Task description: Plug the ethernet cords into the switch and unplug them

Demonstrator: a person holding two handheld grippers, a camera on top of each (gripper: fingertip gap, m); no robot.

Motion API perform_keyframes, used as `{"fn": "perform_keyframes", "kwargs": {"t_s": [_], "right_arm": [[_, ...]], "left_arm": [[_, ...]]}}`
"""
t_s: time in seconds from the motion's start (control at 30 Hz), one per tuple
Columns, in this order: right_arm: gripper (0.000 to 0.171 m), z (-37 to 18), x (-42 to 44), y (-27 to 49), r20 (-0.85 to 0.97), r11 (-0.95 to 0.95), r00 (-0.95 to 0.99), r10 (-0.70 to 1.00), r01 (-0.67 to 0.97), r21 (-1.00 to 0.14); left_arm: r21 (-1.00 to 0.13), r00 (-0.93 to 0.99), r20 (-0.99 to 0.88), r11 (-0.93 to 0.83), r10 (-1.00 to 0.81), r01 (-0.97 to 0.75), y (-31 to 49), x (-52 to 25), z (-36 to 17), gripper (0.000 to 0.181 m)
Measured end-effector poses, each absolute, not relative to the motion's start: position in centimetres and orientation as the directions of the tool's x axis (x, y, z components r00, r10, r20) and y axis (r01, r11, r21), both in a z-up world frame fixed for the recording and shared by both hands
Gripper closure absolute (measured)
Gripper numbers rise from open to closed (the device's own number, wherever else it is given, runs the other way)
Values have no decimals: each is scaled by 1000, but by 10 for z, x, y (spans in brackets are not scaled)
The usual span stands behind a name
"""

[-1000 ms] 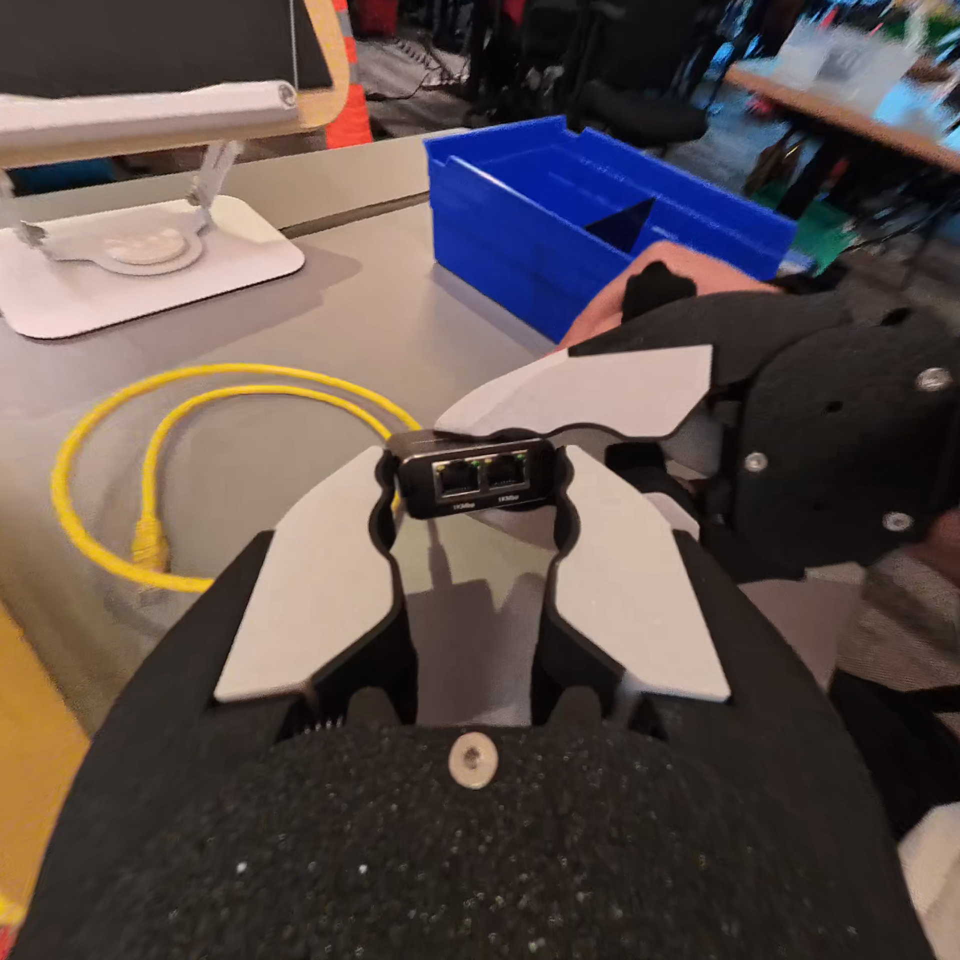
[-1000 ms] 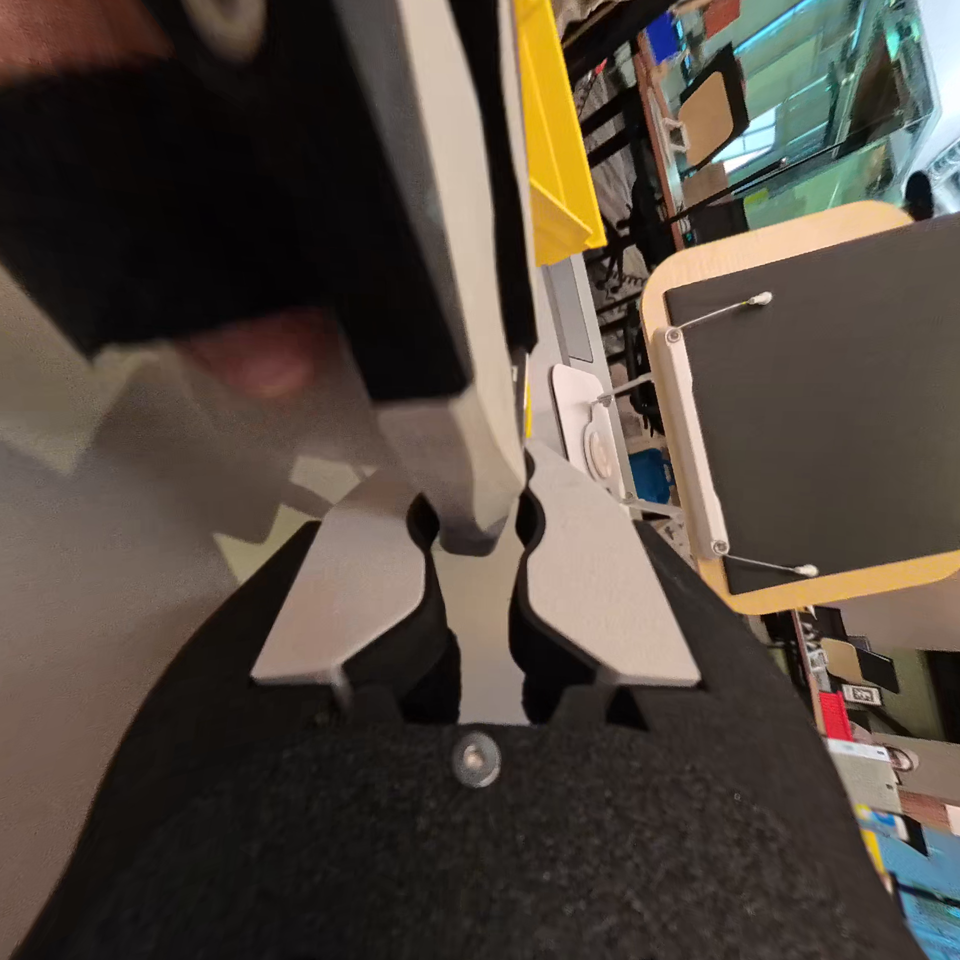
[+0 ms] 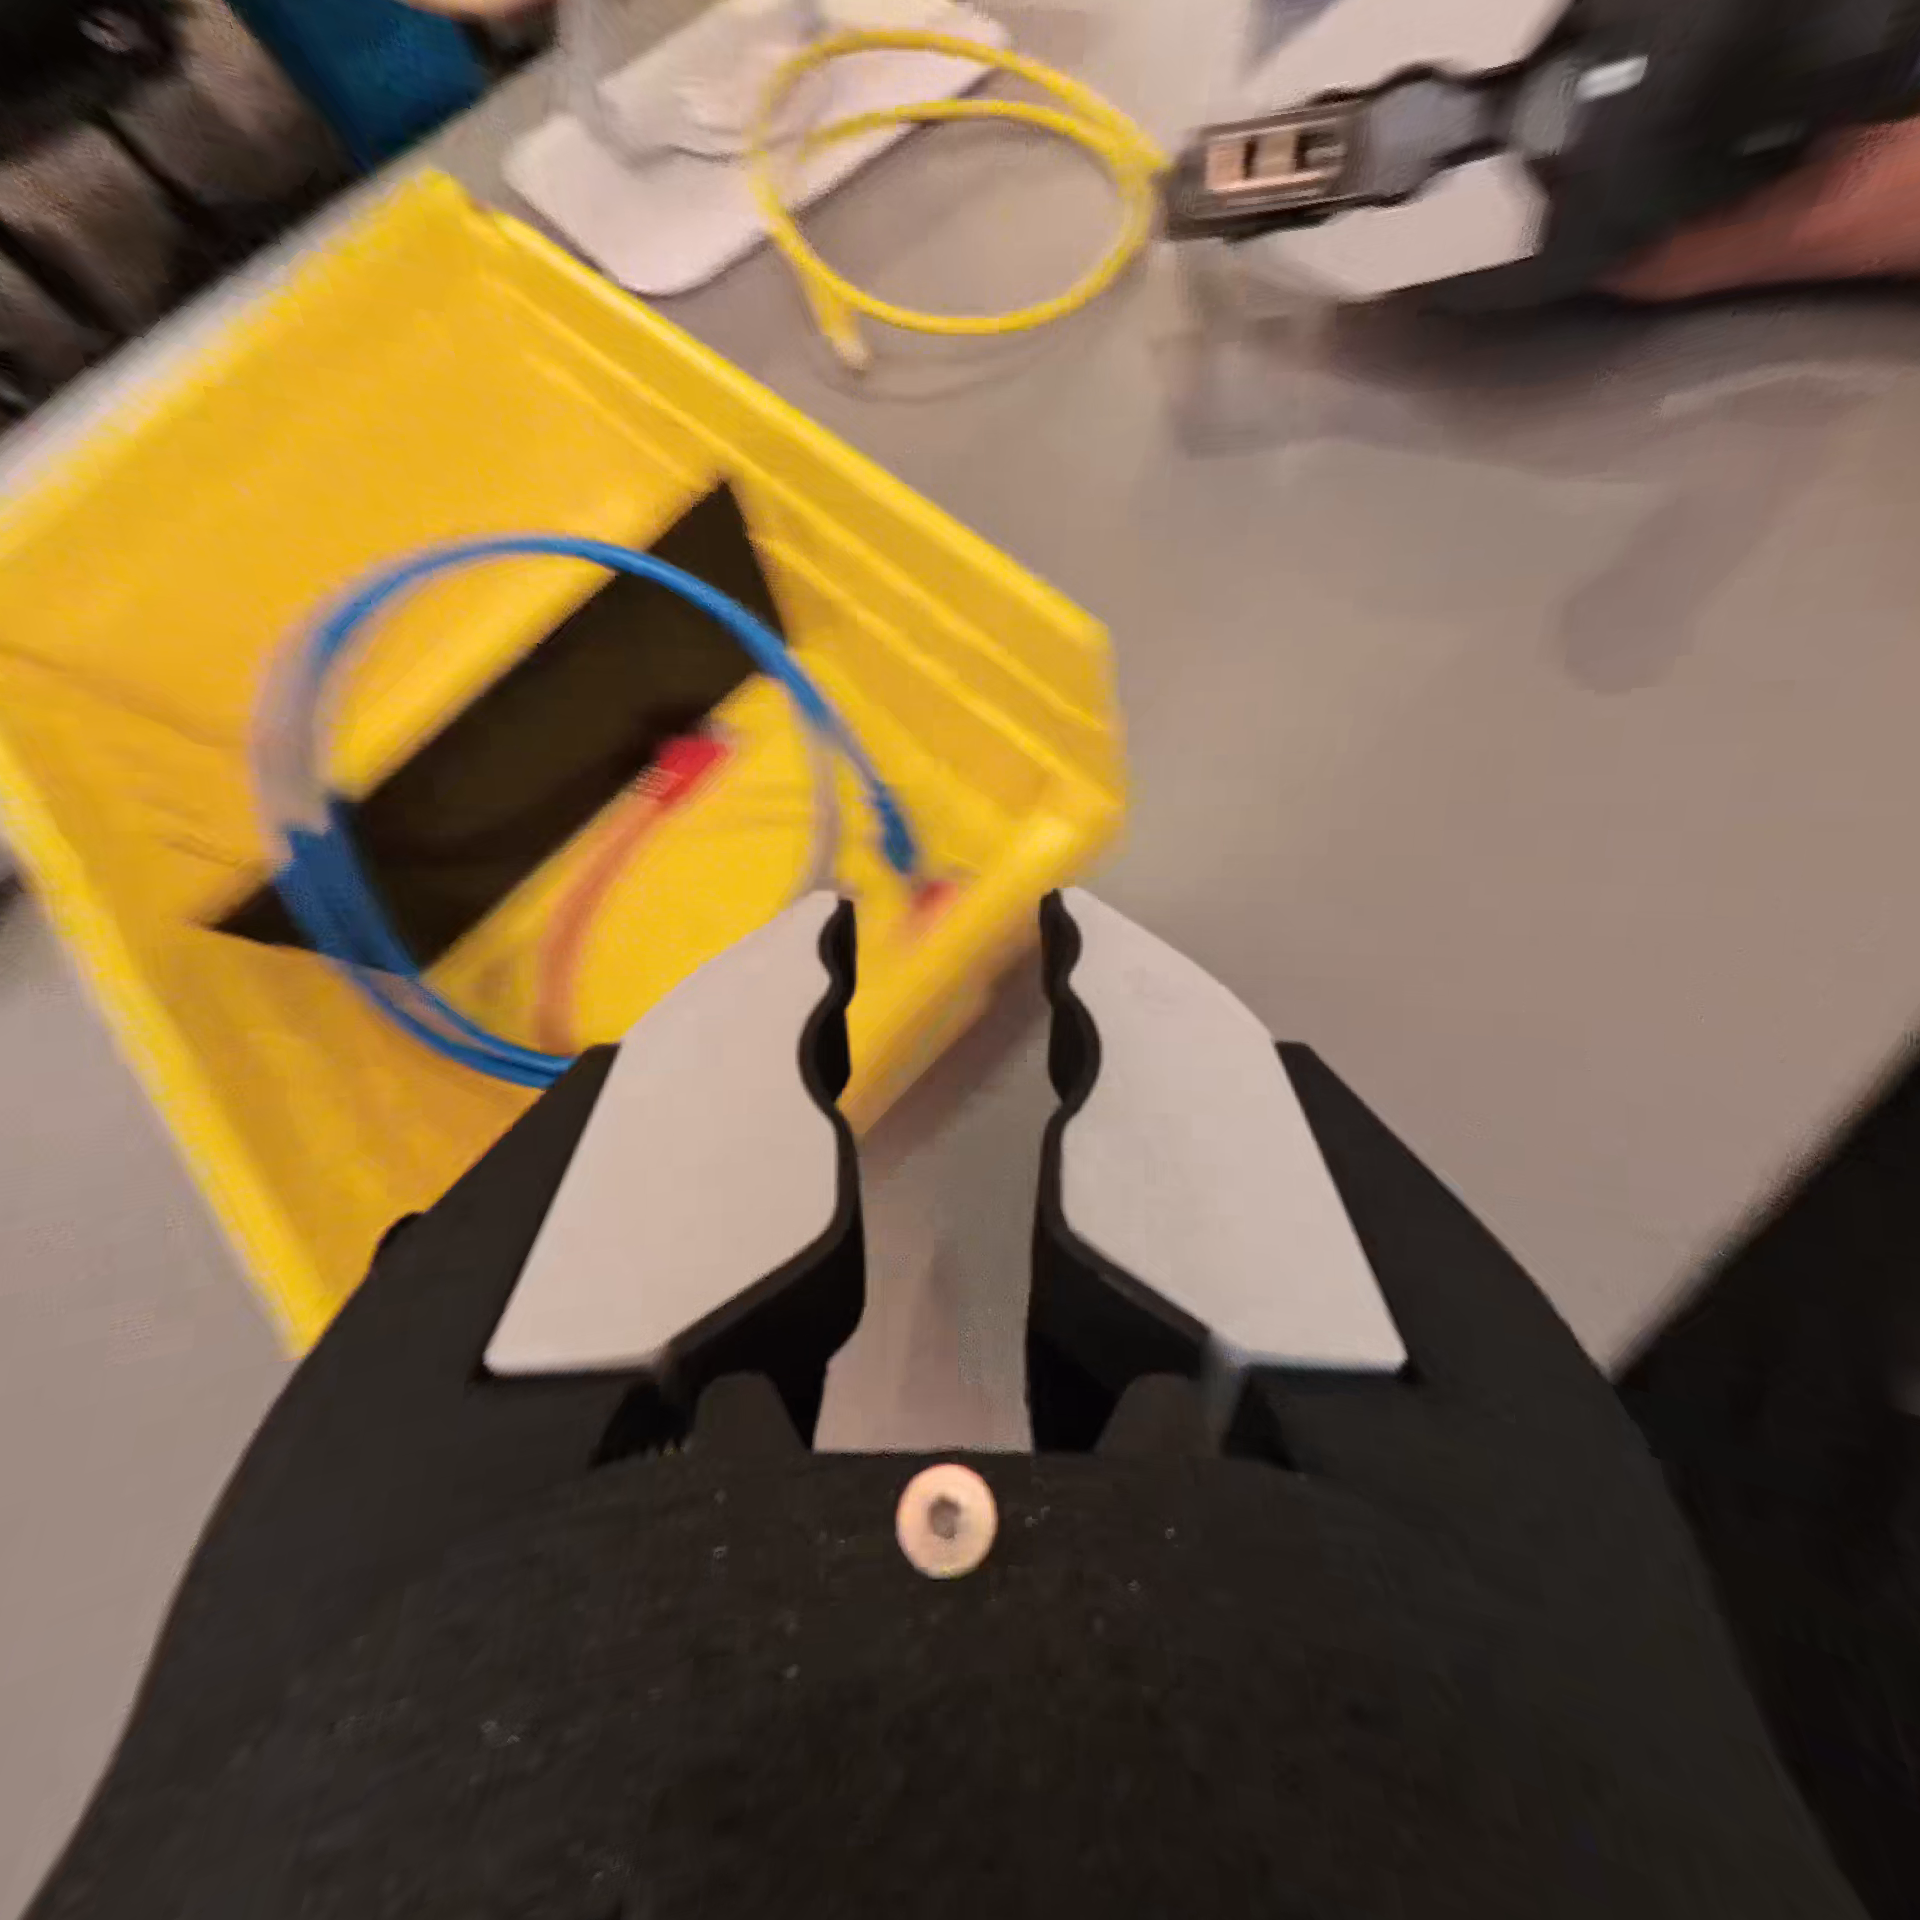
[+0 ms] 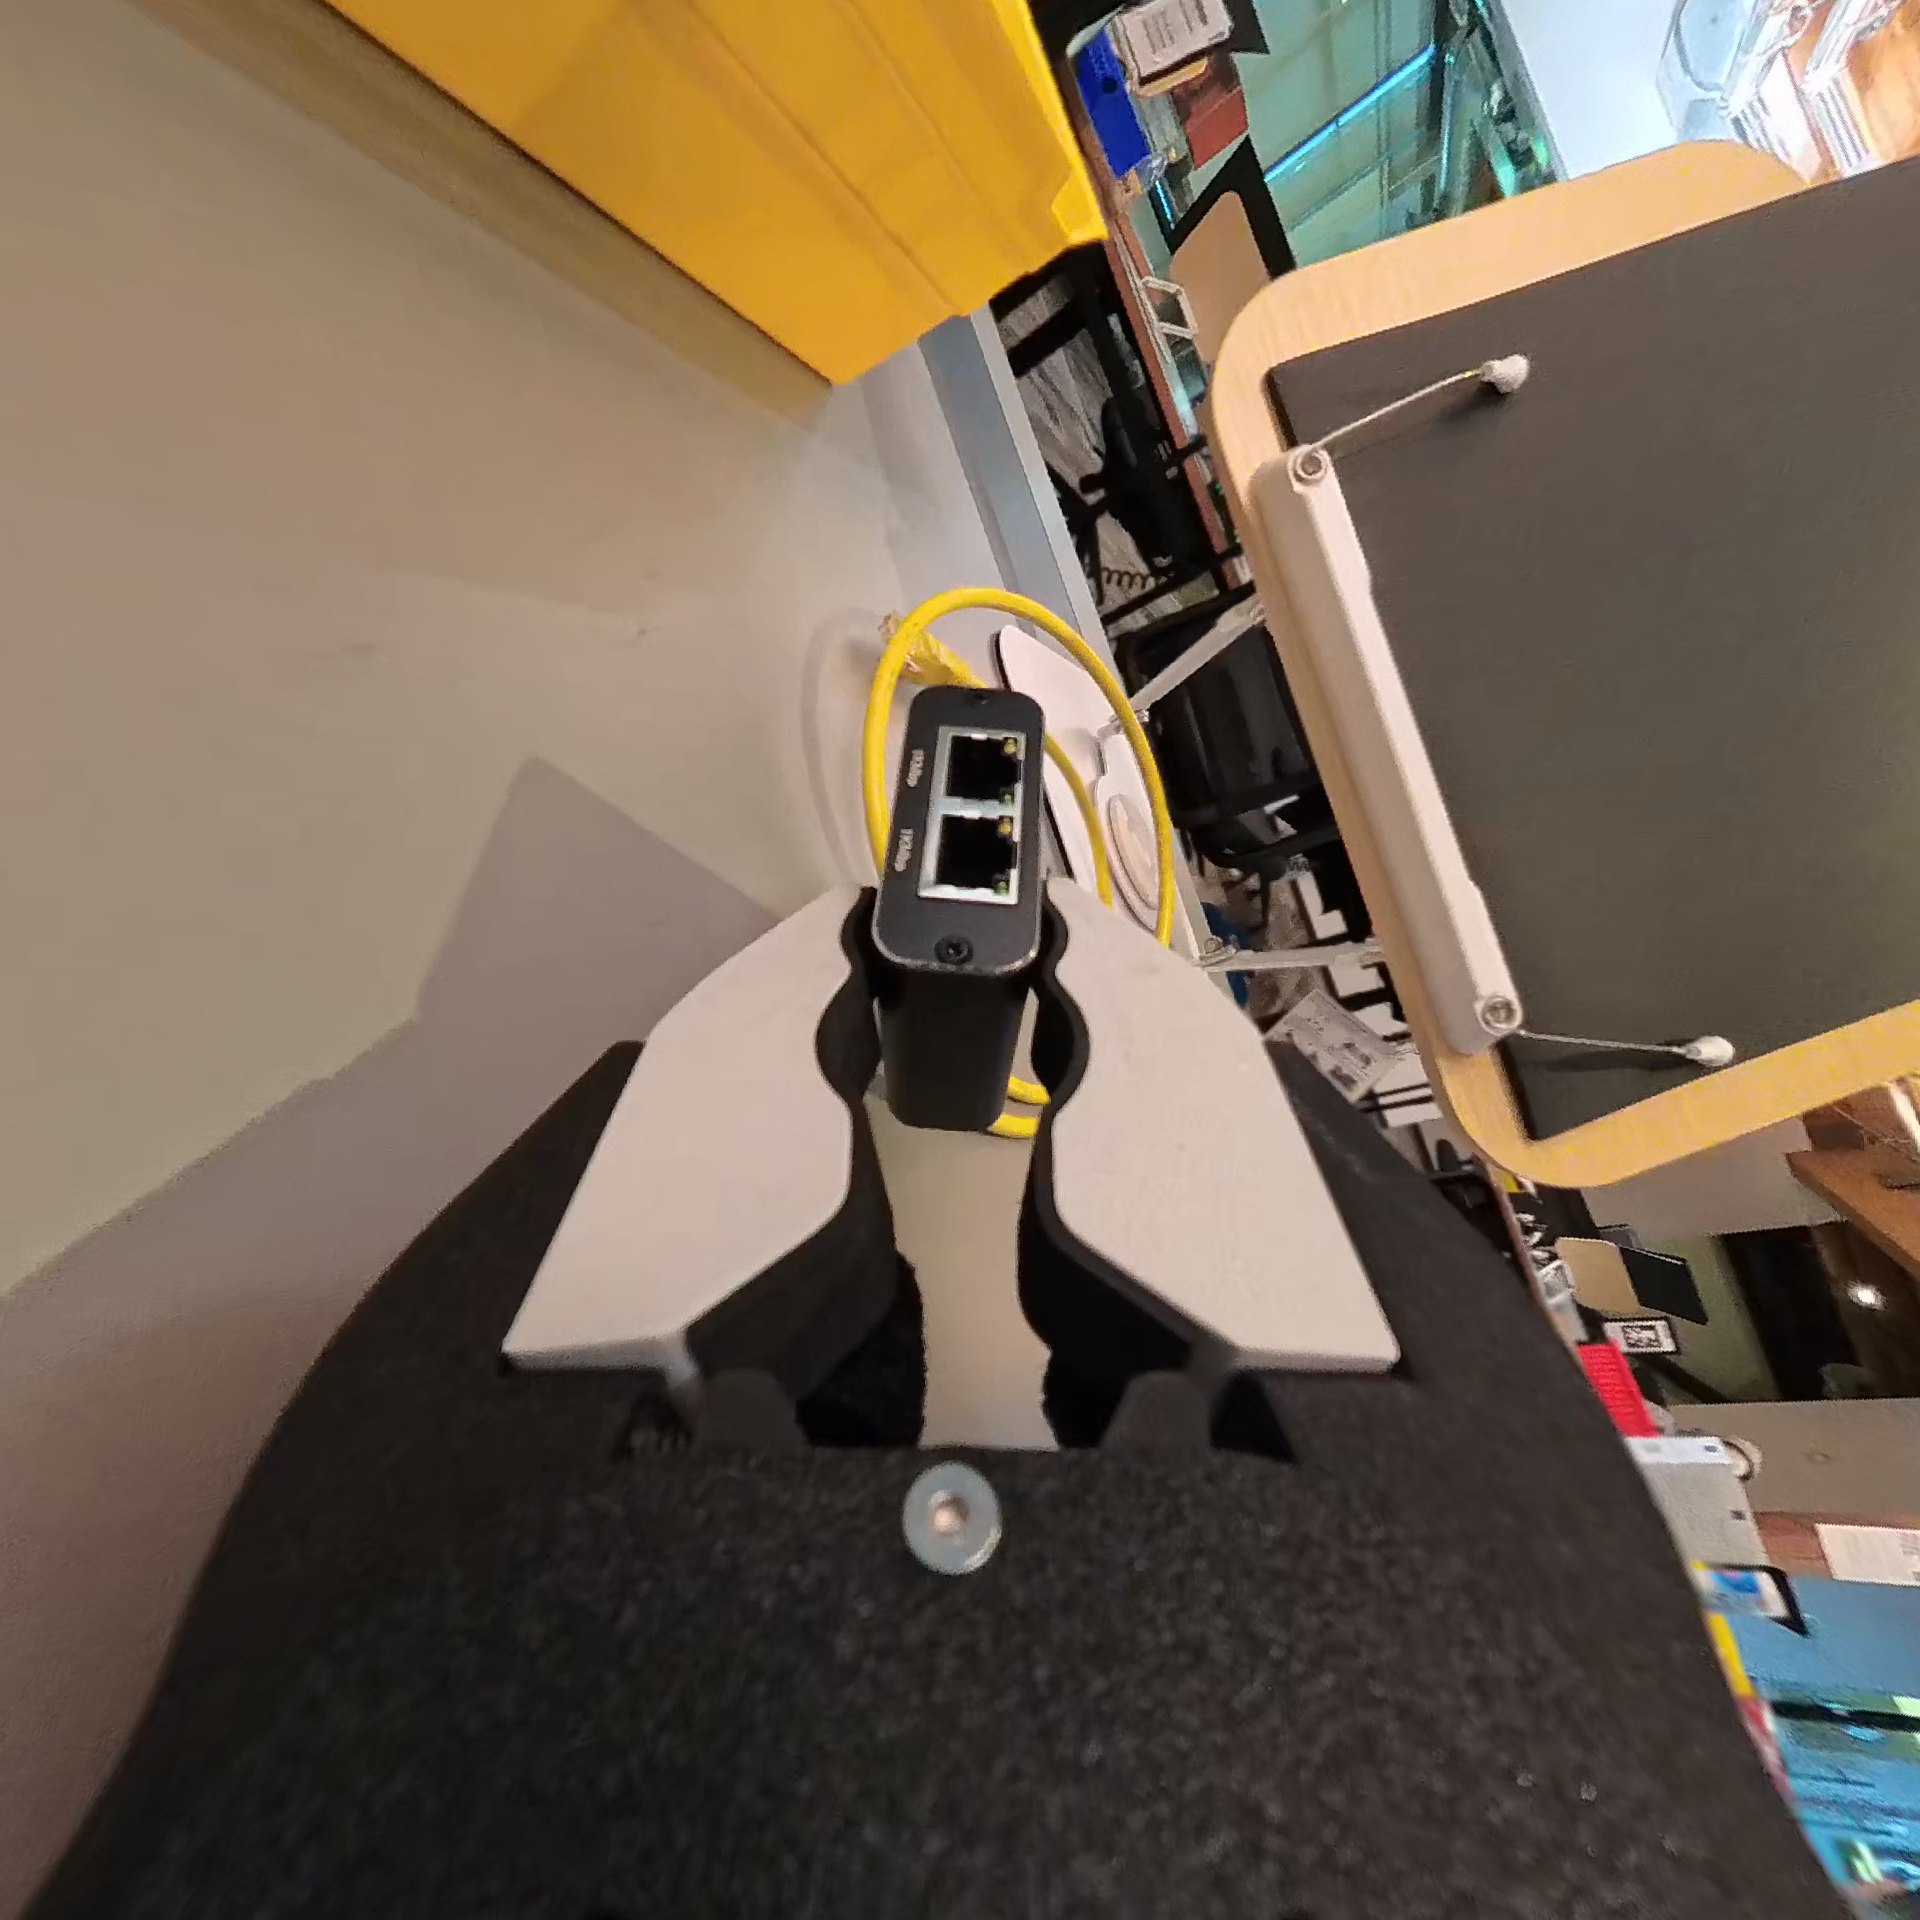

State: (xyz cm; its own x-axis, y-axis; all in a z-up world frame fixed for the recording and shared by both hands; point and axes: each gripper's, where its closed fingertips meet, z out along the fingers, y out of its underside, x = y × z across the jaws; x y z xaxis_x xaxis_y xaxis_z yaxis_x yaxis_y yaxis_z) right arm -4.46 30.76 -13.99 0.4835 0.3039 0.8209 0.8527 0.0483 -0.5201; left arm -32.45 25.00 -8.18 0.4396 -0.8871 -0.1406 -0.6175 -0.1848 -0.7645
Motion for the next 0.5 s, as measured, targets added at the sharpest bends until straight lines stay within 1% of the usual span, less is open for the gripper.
{"fn": "perform_keyframes", "kwargs": {"t_s": [0.03, 0.07, 0.13, 0.17, 0.23, 0.3, 0.33, 0.37, 0.4, 0.47, 0.5], "right_arm": [[145, -139, -44, 307, 812, 50, 496, 307, 844, -534], [144, -138, -43, 307, 803, 49, 509, 310, 835, -548], [144, -137, -41, 306, 790, 46, 527, 313, 822, -567], [144, -136, -40, 306, 786, 46, 532, 315, 819, -572], [144, -136, -38, 305, 779, 45, 541, 317, 812, -582], [144, -136, -37, 303, 772, 42, 548, 322, 807, -589], [144, -137, -37, 303, 770, 40, 549, 325, 806, -591], [144, -137, -37, 303, 768, 38, 551, 327, 804, -593], [144, -137, -37, 303, 766, 37, 552, 330, 803, -594], [144, -138, -38, 303, 763, 37, 553, 335, 801, -597], [144, -138, -38, 303, 760, 37, 555, 337, 799, -600]], "left_arm": [[-731, 430, -206, -154, -879, -664, 280, -327, -74, 145], [-674, 416, -280, -131, -865, -727, 311, -331, -70, 142], [-514, 337, -461, -62, -821, -856, 370, -337, -69, 137], [-433, 262, -515, -17, -816, -901, 389, -335, -72, 142], [-328, 152, -556, 47, -817, -944, 419, -327, -83, 146], [-266, 102, -539, 54, -836, -963, 437, -321, -96, 147], [-253, 91, -528, 54, -845, -966, 442, -319, -100, 151], [-248, 83, -518, 57, -852, -967, 445, -317, -103, 163], [-240, 68, -509, 66, -858, -969, 445, -316, -105, 167], [-200, 52, -504, 57, -862, -978, 446, -321, -104, 169], [-190, 81, -512, 21, -855, -981, 447, -326, -99, 169]]}}
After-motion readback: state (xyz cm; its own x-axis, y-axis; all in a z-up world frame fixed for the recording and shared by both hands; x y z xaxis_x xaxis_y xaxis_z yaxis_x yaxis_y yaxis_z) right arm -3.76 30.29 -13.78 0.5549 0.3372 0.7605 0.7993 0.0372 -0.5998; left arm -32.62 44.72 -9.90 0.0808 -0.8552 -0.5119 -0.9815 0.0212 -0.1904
